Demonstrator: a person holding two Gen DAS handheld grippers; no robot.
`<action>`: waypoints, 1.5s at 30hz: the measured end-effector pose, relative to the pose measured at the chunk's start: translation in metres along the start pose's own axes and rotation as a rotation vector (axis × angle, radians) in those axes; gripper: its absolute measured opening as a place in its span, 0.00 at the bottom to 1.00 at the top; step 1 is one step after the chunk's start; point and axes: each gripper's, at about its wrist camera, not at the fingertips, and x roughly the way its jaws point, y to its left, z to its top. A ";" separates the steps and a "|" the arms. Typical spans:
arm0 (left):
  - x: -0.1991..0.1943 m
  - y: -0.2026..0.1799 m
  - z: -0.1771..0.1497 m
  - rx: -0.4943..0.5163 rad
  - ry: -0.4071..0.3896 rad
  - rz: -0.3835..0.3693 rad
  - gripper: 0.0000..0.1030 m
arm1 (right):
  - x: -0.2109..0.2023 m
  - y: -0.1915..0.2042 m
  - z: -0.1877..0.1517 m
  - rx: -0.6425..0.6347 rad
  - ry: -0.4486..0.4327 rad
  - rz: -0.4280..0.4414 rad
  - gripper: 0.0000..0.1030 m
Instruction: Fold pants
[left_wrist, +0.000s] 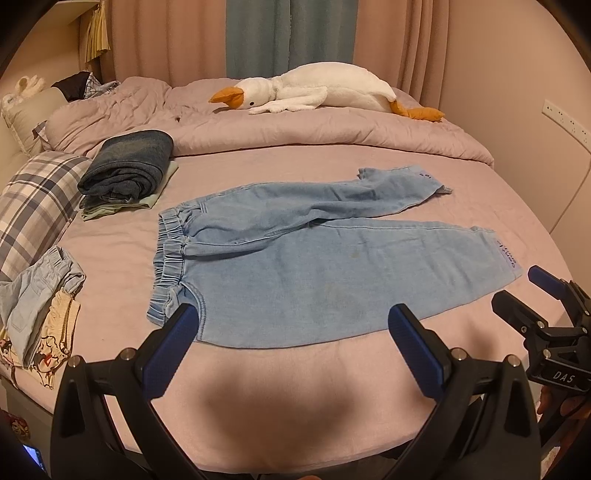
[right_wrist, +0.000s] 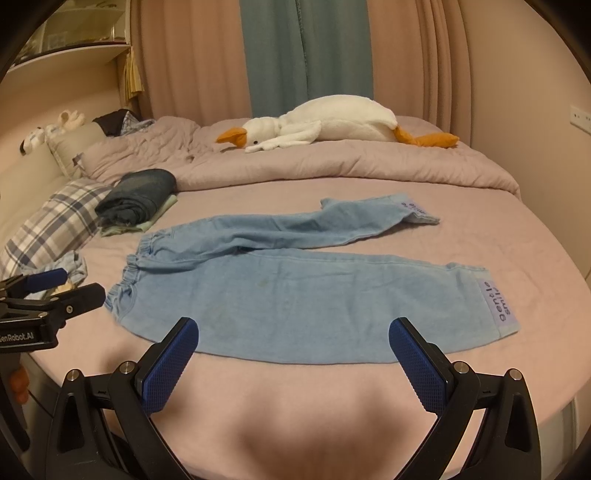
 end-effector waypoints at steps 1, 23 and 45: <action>0.001 0.000 -0.001 0.001 -0.001 0.001 1.00 | 0.000 -0.001 0.000 0.000 0.000 0.000 1.00; 0.020 0.007 -0.005 0.007 -0.006 0.002 1.00 | 0.013 0.007 -0.005 -0.018 0.047 -0.012 1.00; 0.149 0.143 -0.045 -0.659 0.161 0.039 0.34 | 0.128 0.091 -0.071 -0.851 0.093 0.035 0.13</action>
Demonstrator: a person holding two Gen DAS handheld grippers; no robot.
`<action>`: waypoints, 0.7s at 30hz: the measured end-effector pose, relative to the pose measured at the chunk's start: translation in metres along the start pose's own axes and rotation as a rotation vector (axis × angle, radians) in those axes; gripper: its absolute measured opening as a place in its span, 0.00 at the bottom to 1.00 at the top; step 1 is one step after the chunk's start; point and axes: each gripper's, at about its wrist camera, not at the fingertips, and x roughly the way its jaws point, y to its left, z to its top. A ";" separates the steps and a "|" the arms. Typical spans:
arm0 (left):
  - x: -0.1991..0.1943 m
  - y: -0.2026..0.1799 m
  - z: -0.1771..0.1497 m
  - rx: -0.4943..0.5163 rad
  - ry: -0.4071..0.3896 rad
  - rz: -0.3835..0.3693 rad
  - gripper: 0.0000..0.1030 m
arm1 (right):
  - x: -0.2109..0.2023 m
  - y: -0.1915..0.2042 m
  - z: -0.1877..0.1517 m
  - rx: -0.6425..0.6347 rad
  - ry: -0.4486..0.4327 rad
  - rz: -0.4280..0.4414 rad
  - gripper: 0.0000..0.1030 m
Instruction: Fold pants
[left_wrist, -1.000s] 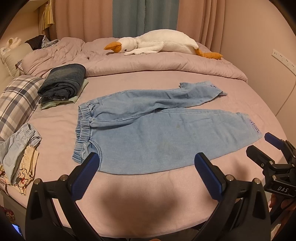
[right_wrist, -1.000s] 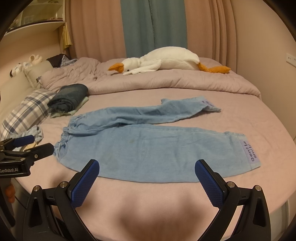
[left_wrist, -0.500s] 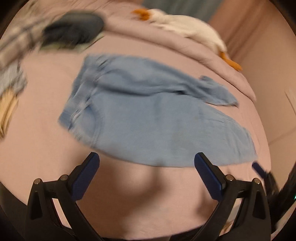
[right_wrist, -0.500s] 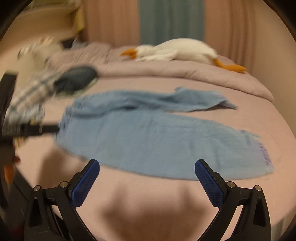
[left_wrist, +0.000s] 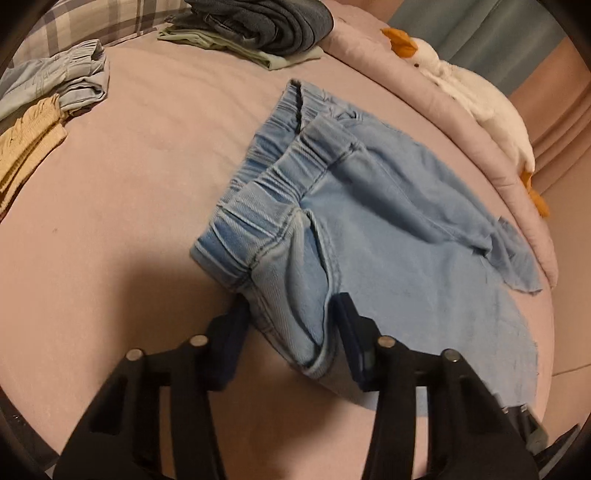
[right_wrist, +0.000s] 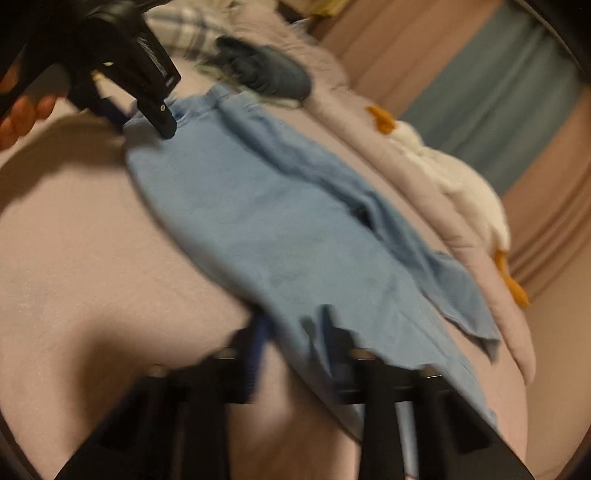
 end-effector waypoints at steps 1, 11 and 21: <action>-0.001 0.002 -0.001 0.012 -0.005 -0.013 0.32 | -0.002 -0.003 -0.002 -0.022 -0.001 0.006 0.09; -0.019 0.027 -0.025 0.141 -0.045 0.081 0.18 | -0.015 0.041 0.005 -0.062 -0.022 0.015 0.05; -0.062 -0.032 -0.025 0.460 -0.231 0.115 0.57 | -0.039 -0.054 0.017 0.318 -0.032 0.162 0.19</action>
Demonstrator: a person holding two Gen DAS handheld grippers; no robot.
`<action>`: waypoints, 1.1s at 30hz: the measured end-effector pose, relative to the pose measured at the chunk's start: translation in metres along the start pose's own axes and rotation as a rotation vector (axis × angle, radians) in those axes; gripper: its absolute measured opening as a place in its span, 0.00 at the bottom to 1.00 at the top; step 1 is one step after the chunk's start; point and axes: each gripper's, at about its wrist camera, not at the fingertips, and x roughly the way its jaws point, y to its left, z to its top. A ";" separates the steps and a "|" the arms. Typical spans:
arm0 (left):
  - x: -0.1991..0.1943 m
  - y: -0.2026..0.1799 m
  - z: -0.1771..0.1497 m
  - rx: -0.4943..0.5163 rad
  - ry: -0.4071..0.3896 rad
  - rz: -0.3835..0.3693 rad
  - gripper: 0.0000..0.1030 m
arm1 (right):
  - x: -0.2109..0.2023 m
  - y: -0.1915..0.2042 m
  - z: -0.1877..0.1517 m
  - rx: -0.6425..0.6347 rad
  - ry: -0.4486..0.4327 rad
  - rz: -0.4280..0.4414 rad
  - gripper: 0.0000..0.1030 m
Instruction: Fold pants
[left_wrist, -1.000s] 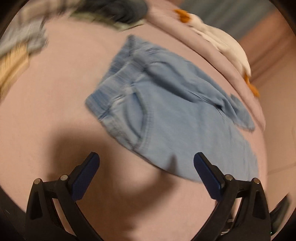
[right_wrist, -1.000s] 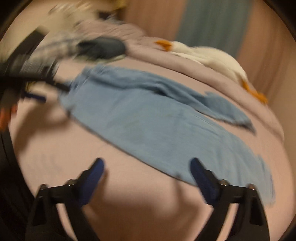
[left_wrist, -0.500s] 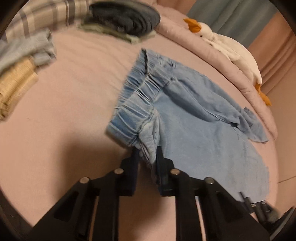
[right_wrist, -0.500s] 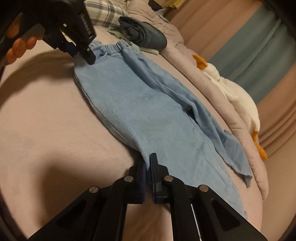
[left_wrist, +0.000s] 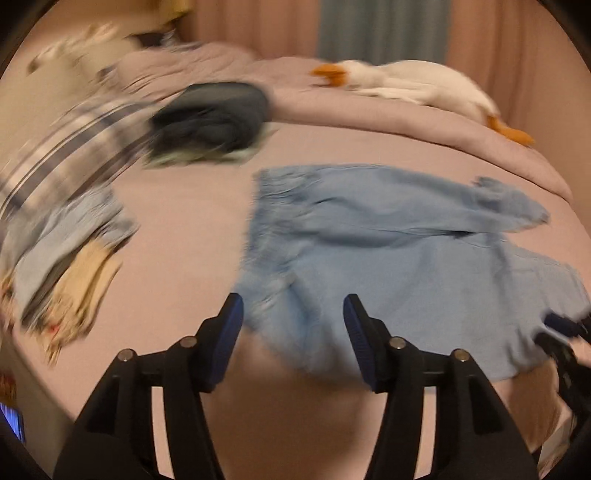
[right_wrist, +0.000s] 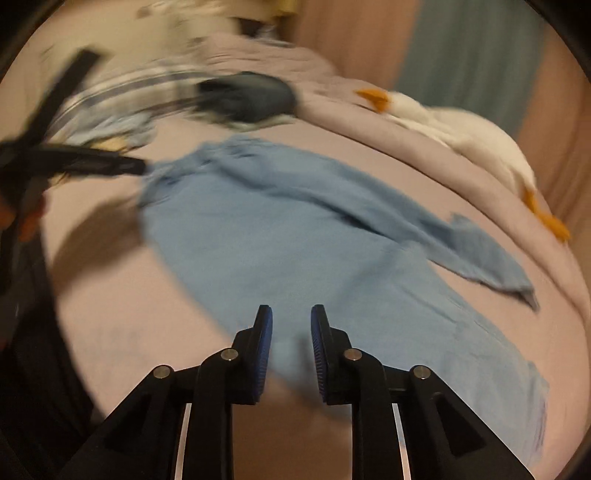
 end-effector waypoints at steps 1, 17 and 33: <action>0.013 -0.009 0.002 0.018 0.036 -0.055 0.58 | 0.012 -0.014 -0.002 0.026 0.041 -0.039 0.19; 0.076 -0.016 0.089 0.256 0.084 -0.206 0.65 | 0.044 -0.162 0.084 0.178 0.126 0.025 0.25; 0.258 -0.054 0.179 0.527 0.380 -0.216 0.48 | 0.223 -0.250 0.155 0.155 0.425 -0.059 0.35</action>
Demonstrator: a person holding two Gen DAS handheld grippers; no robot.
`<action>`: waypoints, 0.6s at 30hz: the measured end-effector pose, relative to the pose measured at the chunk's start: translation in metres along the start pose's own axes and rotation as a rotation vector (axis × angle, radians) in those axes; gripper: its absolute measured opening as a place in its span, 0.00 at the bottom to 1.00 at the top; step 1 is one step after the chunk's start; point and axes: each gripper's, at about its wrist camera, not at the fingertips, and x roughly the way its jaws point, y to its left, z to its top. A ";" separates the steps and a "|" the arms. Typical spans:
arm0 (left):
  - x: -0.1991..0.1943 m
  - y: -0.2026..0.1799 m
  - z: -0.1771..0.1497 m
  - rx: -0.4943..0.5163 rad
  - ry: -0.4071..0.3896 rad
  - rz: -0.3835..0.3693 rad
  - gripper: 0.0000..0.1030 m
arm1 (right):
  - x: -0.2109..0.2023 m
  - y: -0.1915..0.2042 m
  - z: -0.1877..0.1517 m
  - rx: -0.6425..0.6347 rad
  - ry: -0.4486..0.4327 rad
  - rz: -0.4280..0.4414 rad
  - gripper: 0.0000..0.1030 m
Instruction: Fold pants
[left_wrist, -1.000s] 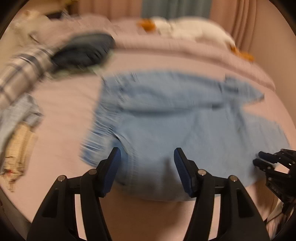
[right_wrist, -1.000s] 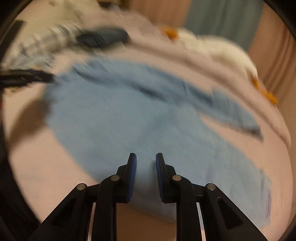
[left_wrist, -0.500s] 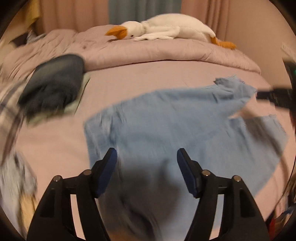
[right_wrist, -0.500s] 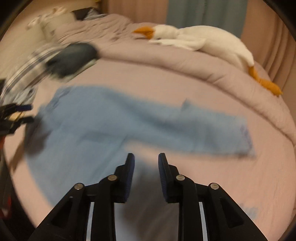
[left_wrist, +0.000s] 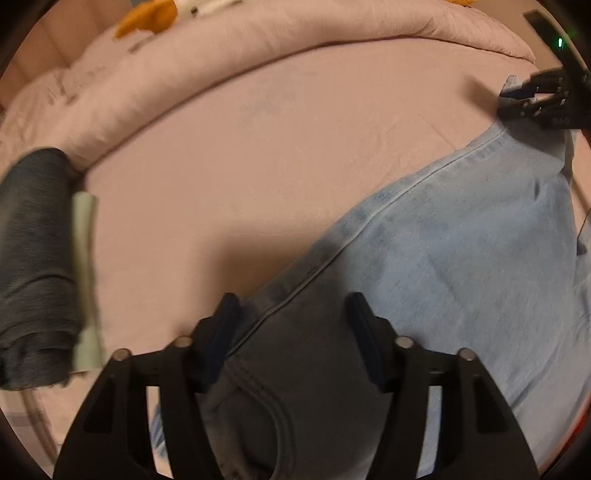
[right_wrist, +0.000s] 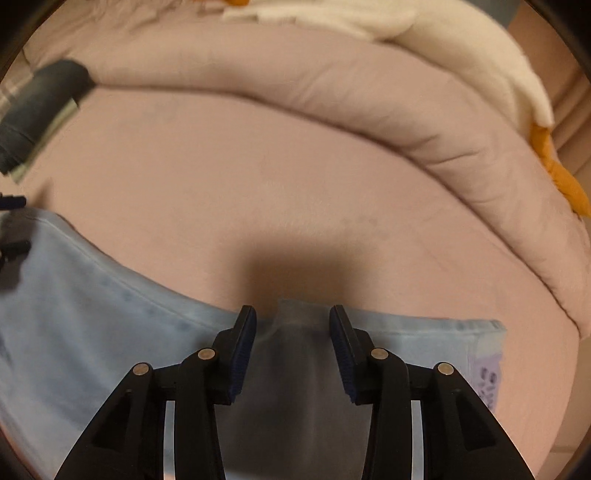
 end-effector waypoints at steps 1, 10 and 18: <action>-0.001 -0.001 -0.001 0.002 -0.010 -0.008 0.44 | 0.009 0.002 -0.001 -0.007 0.025 -0.019 0.18; -0.007 -0.028 -0.014 0.017 -0.130 0.125 0.11 | -0.029 -0.004 -0.003 0.129 -0.285 -0.115 0.05; -0.005 -0.041 -0.021 0.012 -0.123 0.165 0.14 | -0.014 -0.019 -0.017 0.271 -0.246 0.070 0.44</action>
